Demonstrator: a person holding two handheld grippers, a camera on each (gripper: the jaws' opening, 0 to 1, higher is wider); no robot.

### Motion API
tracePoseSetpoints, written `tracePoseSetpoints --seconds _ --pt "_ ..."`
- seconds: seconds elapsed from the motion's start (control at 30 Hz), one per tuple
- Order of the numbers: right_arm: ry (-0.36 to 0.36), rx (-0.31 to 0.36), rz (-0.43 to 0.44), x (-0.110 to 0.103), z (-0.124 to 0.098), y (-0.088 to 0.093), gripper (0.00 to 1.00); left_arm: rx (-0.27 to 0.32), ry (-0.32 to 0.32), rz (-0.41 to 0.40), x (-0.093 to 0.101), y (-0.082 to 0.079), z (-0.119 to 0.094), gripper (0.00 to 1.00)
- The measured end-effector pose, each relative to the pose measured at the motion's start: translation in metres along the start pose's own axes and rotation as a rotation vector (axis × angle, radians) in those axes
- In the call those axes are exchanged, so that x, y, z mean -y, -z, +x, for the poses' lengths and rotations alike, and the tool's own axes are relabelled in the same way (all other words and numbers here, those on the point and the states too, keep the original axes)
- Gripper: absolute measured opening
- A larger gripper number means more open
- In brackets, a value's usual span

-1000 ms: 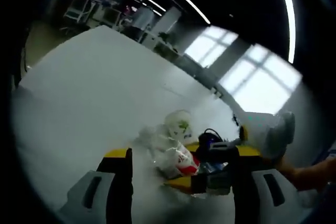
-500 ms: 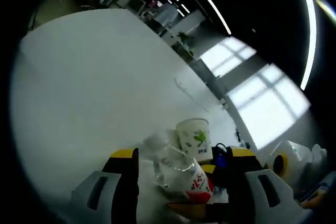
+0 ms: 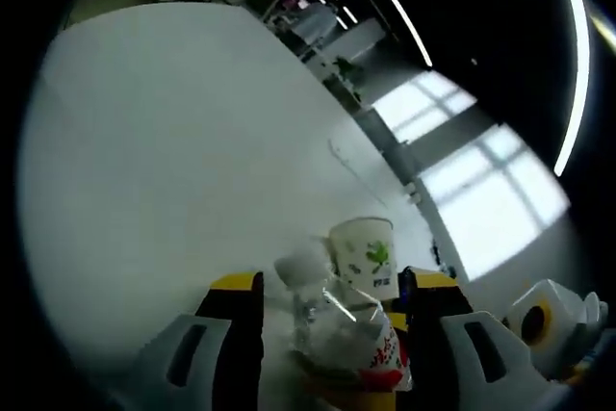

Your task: Arrange the tabletop items into an orderly group along one side of the table until the central work area is clear of visible clutter.

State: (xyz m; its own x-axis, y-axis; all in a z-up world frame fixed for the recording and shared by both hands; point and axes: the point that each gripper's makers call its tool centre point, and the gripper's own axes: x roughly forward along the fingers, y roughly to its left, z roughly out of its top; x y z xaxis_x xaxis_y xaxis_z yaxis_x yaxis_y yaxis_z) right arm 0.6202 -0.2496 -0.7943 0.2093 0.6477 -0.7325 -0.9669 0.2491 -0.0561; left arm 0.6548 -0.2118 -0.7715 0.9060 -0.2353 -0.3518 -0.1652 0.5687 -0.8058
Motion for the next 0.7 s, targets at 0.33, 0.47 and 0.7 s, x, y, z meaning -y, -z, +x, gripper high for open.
tracePoseSetpoints --seconds 0.33,0.47,0.7 --pt "-0.007 0.025 -0.025 -0.0081 -0.0077 0.0011 0.36 -0.014 0.017 -0.008 0.0020 0.0063 0.0060 0.47" --pt "-0.011 0.030 -0.024 -0.0104 -0.0093 0.0014 0.37 -0.013 0.022 -0.009 0.0022 0.0063 0.0052 0.41" --pt "-0.016 0.042 -0.014 -0.0097 -0.0110 -0.0028 0.37 0.019 0.041 -0.025 0.0047 -0.0022 -0.0002 0.33"
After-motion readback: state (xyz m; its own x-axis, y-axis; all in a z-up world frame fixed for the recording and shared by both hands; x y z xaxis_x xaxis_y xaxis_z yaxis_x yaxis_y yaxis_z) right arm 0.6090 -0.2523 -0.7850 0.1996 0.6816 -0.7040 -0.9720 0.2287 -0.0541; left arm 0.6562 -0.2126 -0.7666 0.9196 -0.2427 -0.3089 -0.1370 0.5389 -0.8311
